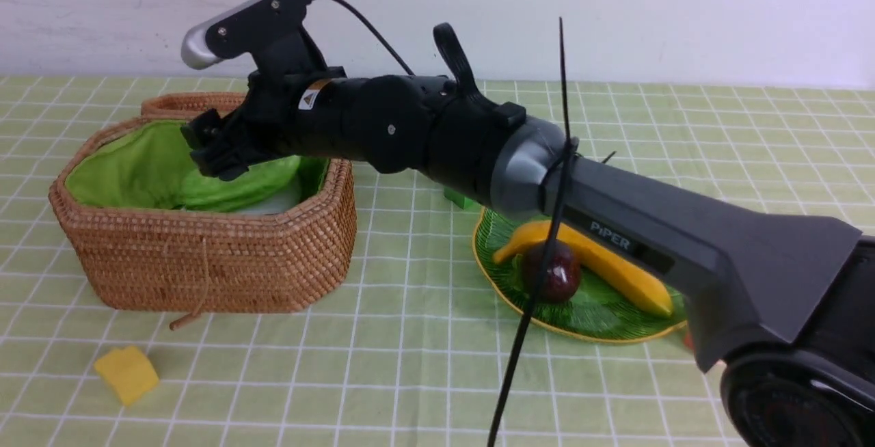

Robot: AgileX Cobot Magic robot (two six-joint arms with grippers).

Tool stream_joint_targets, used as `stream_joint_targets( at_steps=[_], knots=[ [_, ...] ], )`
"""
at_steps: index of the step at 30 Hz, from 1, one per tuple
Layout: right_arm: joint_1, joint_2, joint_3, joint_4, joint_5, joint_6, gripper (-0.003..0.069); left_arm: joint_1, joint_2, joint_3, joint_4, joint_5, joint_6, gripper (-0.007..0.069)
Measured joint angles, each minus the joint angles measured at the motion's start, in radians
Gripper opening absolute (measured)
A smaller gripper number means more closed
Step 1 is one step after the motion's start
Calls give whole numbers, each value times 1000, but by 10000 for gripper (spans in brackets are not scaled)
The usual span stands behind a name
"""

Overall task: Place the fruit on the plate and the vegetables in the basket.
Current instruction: Take a chayote with your right arm and place it on the basket on the left, then grab a tomato with your right arm and place it on the plate on the right.

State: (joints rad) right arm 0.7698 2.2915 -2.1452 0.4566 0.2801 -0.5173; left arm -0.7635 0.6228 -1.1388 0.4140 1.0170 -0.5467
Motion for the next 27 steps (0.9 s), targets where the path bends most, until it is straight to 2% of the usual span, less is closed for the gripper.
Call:
stream_joint_targets(
  at_steps=[3, 6, 7, 8, 9, 11, 14, 17, 20, 23, 27],
  knots=[
    [0, -24, 0, -3, 76, 0, 621, 0, 0, 0, -1, 0, 0, 48],
    [0, -111, 0, -33, 303, 0, 487, 0, 0, 0, -12, -1, 1, 50],
    [0, -123, 0, -38, 317, 0, 477, 0, 0, 0, -13, -2, 3, 50],
    [0, -181, 0, -77, 456, 20, 369, 0, 0, 0, -35, -4, 24, 50],
    [0, -201, 0, -90, 482, 28, 344, 0, 0, 0, -42, -5, 36, 50],
    [-3, -268, -2, -142, 608, 85, 200, 0, 0, 0, -93, -12, 89, 50],
    [-16, -342, -2, -232, 749, 160, 27, 0, 0, 0, -192, -15, 190, 50],
    [-31, -392, -2, -313, 868, 229, -14, 0, 0, 0, -289, -24, 279, 50],
    [-42, -434, -2, -376, 952, 264, -15, 0, 0, 0, -362, -37, 340, 50],
    [-72, -500, 22, -446, 971, 299, -9, 0, 0, 0, -447, -56, 413, 50],
    [-139, -588, 109, -471, 972, 312, -8, 0, 0, 0, -515, -63, 463, 50]
  ],
)
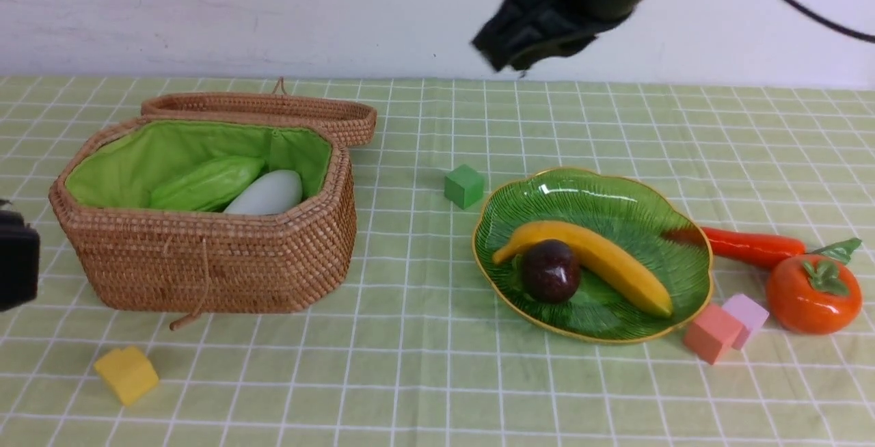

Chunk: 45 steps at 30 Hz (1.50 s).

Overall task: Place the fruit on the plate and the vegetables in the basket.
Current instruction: Grab a tomato with your right arm and place it on the plate on the right.

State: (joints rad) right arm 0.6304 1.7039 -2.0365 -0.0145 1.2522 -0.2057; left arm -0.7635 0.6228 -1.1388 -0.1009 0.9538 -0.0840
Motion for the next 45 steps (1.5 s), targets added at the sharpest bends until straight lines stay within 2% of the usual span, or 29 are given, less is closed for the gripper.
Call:
stream_joint_targets(
  at_steps=[4, 9, 12, 14, 18, 20, 23, 25, 28, 29, 30, 32, 35, 37, 42, 45],
  knots=[
    [-146, -148, 225, -5, 0, 1, -4, 0, 0, 0, -60, 0, 51, 50],
    [-352, -256, 475, -8, 1, 0, 0, 0, 0, 0, -78, 0, 84, 53],
    [-462, -265, 557, -8, 2, 0, 2, 0, 0, 0, -78, 0, 84, 53],
    [-568, -247, 624, -7, -2, 0, 13, 0, 0, 0, -80, 0, 84, 53],
    [-676, -193, 646, 37, -49, -1, 51, 0, 0, 0, -83, 0, 84, 53],
    [-702, -149, 647, 80, -88, -13, 94, 0, 0, 0, -84, 2, 84, 53],
    [-712, -81, 647, 113, -151, -36, 213, 0, 0, 0, -84, 9, 84, 54],
    [-713, -30, 647, 124, -197, -25, 323, 0, 0, 0, -84, 11, 84, 57],
    [-713, 21, 647, 112, -254, 78, 514, 0, 0, 0, -85, 15, 84, 57],
    [-713, 27, 647, 109, -256, 87, 527, 0, 0, 0, -85, 17, 84, 57],
    [-713, 42, 647, 82, -267, 158, 605, 0, 0, 0, -85, 23, 84, 57],
    [-717, 55, 647, 36, -272, 273, 664, 0, 0, 0, -85, 27, 84, 57],
    [-743, 76, 647, -11, -289, 397, 673, 0, 0, 0, -85, 29, 84, 57],
    [-769, 90, 647, -1, -303, 423, 663, 0, 0, 0, -85, 31, 84, 57],
    [-850, 145, 647, 117, -340, 406, 617, 0, 0, 0, -85, 41, 84, 61],
    [-892, 183, 647, 211, -348, 345, 603, 0, 0, 0, -85, 43, 84, 64]
  ],
)
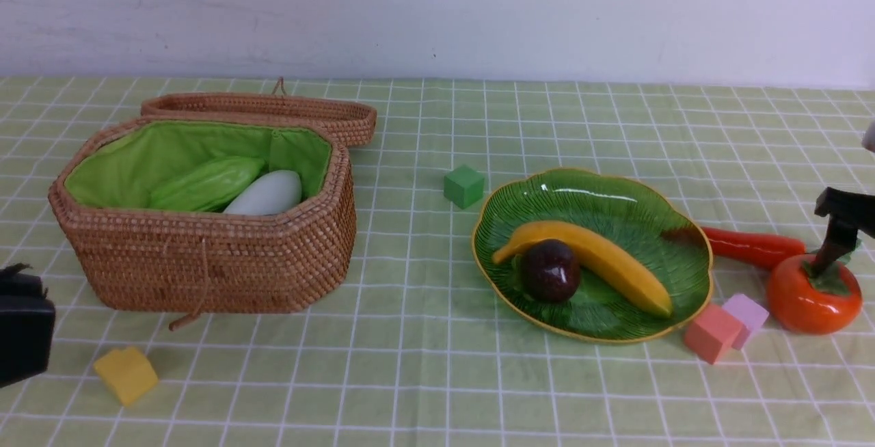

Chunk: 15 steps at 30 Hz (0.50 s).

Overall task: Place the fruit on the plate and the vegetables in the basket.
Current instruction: Grab a tomato with your right arm and place it on the plate on the right.

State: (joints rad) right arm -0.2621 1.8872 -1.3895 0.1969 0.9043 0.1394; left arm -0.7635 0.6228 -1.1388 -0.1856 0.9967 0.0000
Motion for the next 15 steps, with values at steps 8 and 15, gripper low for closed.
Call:
stream_joint_targets(
  at_steps=[8, 15],
  knots=[
    [-38, 55, -1, 197, -24, -130, 598, 0, 0, 0, 0, 1, 0, 71],
    [-38, 80, -4, 287, -5, -201, 594, 0, 0, 0, 0, 1, 0, 76]
  ],
)
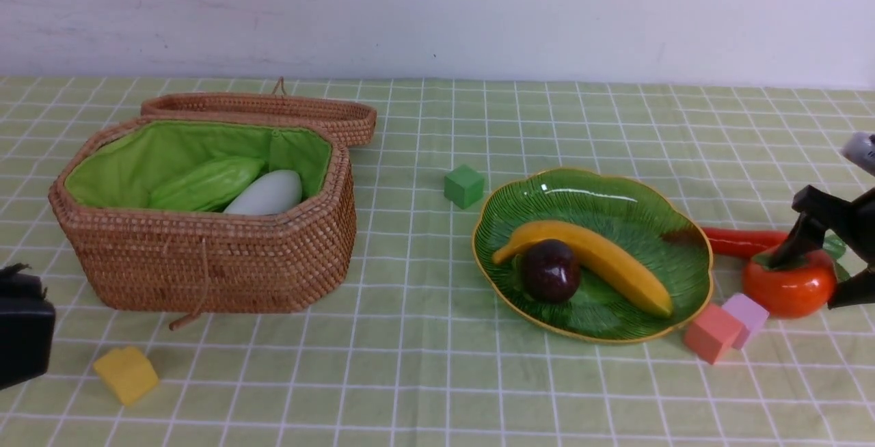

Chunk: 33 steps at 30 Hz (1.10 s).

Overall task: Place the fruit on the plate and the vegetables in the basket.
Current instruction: Grab a tomato with your right arm and place it on the plate on the right.

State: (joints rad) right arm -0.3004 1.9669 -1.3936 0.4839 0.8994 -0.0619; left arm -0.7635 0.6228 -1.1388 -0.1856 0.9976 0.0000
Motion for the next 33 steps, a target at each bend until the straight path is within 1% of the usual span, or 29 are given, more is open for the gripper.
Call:
stream_joint_targets(
  at_steps=[2, 3, 8, 12, 18, 23, 25, 28, 31, 33],
  knots=[
    [0, 1, 0, 8, 7, -16, 590, 0, 0, 0, 0, 0, 0, 76],
    [0, 1, 0, 19, 17, -42, 576, 0, 0, 0, 0, -2, 0, 76],
    [0, 5, 0, 48, 35, -93, 517, 0, 0, 0, 1, -8, 0, 78],
    [0, 8, 0, 74, 42, -113, 517, 0, 0, 0, 2, -9, 0, 78],
    [0, -4, 2, 75, 52, -119, 517, 0, 0, 0, 3, -15, 0, 78],
    [0, -121, -1, 61, 50, -119, 517, 0, 0, 0, 3, -18, 0, 78],
    [6, -175, -2, 77, 44, -119, 517, 0, 0, 0, 4, -22, 0, 78],
    [50, -244, -7, 117, 35, -146, 517, 0, 0, 0, 8, -32, 0, 78],
    [135, -256, -12, 135, 8, -164, 517, 0, 0, 0, 9, -41, 0, 78],
    [195, -246, -12, 135, -40, -171, 517, 0, 0, 0, 10, -43, 0, 76]
  ],
)
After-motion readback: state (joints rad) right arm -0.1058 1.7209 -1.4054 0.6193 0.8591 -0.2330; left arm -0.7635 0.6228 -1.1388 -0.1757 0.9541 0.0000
